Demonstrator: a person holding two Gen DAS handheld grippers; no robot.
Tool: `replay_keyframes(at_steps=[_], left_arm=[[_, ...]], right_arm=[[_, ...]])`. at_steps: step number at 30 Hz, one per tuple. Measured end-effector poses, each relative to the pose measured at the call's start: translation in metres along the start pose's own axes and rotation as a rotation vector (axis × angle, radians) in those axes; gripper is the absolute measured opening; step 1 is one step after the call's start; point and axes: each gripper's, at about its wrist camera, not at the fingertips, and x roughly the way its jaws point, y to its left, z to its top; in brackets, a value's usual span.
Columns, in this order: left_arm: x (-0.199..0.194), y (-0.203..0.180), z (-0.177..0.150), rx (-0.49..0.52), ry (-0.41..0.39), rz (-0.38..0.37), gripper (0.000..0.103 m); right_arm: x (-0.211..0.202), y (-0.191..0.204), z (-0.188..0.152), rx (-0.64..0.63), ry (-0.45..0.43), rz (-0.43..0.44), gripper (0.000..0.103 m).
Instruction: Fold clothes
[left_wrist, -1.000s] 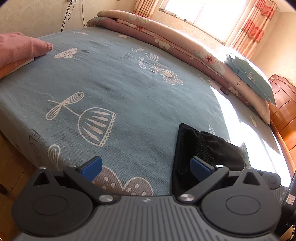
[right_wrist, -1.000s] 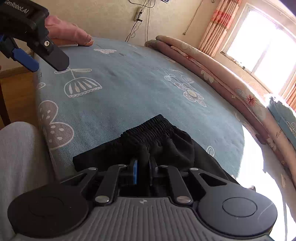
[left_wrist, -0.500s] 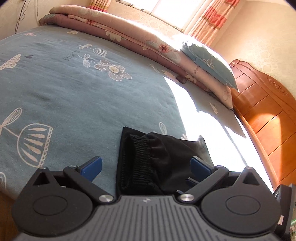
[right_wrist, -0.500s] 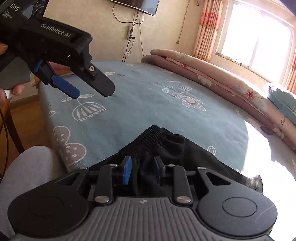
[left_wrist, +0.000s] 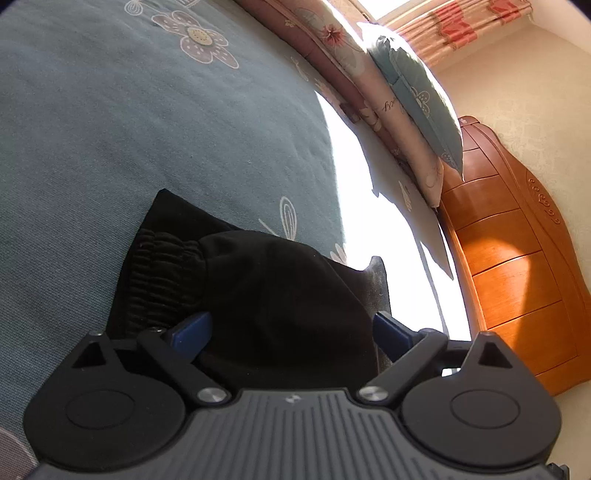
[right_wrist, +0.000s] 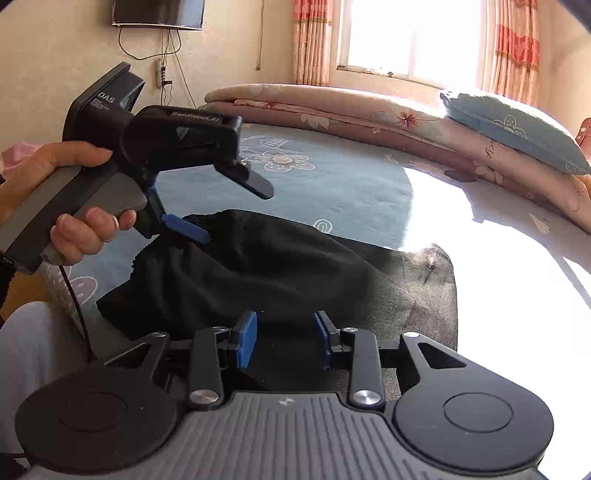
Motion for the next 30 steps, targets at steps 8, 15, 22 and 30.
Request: replay_keyframes(at_steps=[8,15,22,30], left_arm=[[-0.033,-0.029,0.001,0.064,-0.053,0.044,0.093],[-0.001,-0.041,-0.017,0.077,0.016,0.087,0.093],[-0.030,-0.031,-0.037,0.088,-0.015,0.078,0.093],[-0.007,-0.062,-0.030,0.173,0.016,0.089,0.095]], right_arm=[[0.006,-0.006,-0.004,0.059,-0.016,0.075,0.039],[0.026,0.023,-0.016,0.044,0.089,0.210,0.039],[0.004,0.015,-0.026,0.049,0.073,0.269,0.039],[-0.011,-0.078,-0.033,0.272,0.039,0.027,0.044]])
